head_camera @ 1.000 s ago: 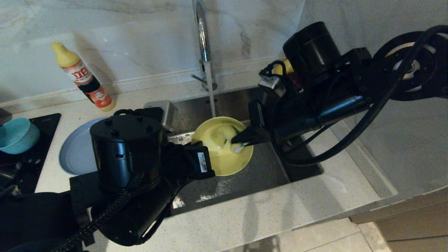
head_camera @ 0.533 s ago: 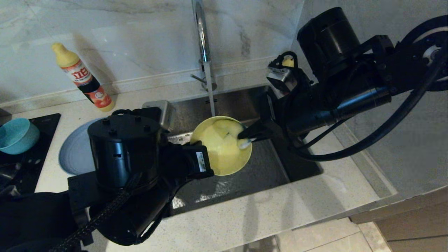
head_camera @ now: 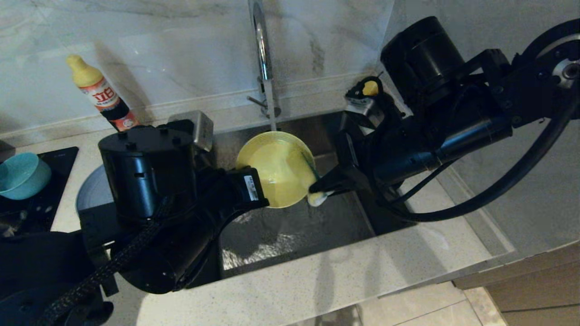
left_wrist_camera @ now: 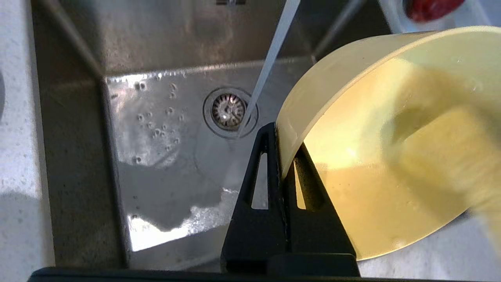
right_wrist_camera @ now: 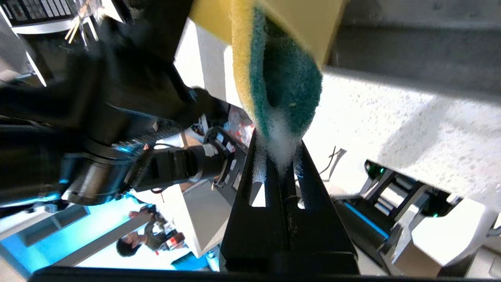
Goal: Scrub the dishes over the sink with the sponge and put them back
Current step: Wipe the bowl
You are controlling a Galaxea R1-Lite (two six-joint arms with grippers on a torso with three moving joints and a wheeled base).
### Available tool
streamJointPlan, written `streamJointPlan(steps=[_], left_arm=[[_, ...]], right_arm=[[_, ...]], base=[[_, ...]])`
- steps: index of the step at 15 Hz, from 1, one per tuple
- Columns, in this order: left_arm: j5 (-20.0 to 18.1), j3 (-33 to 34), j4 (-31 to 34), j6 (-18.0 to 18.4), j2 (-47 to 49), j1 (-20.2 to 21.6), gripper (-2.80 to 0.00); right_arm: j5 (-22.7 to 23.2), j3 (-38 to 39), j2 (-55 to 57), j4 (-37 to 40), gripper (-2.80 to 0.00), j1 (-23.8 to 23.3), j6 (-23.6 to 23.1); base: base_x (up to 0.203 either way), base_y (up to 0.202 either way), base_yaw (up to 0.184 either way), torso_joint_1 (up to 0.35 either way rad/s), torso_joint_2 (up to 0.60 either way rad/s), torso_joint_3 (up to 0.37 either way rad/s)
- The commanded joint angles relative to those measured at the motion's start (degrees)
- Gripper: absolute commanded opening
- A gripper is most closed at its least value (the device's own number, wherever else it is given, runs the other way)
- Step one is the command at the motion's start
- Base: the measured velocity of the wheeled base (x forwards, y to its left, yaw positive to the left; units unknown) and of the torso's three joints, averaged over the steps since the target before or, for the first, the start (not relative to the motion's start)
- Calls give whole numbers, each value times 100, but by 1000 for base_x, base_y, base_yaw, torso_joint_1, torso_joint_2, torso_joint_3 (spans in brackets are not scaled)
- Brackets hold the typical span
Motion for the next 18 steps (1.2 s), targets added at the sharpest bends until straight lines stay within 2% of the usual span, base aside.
streamJointPlan(steps=[1, 5, 11, 16, 18], left_arm=[[49, -122, -22, -10, 2, 11, -280], [63, -221, -22, 7, -5, 11, -280], [55, 16, -22, 7, 55, -43, -280], [52, 304, -34, -1, 12, -94, -280], [54, 498, -376, 0, -6, -94, -280]], right_arm=[[14, 8, 106, 9, -280, 122, 99], [12, 0, 251, -28, -280, 299, 109], [-7, -26, 275, -232, -280, 392, 109], [-31, -20, 122, -354, -280, 247, 100], [-26, -26, 46, -376, -280, 95, 83]], base=[[0, 0, 0, 0, 0, 0], [0, 0, 0, 0, 0, 0], [0, 0, 0, 0, 0, 0], [0, 0, 0, 0, 0, 0], [0, 0, 0, 0, 0, 0]])
